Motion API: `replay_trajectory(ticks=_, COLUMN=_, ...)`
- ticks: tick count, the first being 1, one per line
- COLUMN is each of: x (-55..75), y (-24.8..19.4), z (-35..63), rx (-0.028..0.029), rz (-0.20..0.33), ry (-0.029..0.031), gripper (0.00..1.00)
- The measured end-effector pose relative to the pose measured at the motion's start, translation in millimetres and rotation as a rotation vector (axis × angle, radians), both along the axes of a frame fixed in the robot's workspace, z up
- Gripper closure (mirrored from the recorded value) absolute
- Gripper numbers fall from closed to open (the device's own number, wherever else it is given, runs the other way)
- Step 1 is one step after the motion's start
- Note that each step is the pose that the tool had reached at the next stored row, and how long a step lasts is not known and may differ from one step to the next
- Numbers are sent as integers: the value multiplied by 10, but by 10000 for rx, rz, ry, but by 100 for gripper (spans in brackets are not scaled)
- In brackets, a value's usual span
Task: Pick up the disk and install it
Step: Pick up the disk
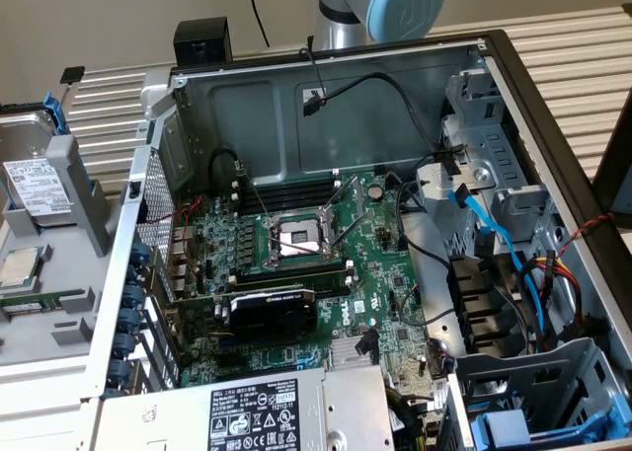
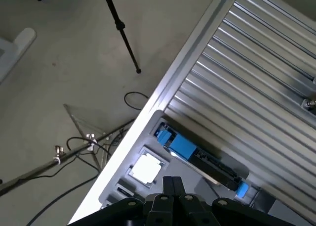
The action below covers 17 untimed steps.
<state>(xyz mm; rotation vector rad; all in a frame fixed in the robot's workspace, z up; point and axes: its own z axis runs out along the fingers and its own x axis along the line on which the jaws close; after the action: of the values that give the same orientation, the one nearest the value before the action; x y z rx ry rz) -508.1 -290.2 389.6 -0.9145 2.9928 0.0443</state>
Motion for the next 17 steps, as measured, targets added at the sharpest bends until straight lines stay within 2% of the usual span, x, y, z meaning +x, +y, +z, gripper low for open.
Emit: replay_trajectory(ticks=17, x=0, y=0, z=0, rx=0, rz=3085, ry=0, gripper=89)
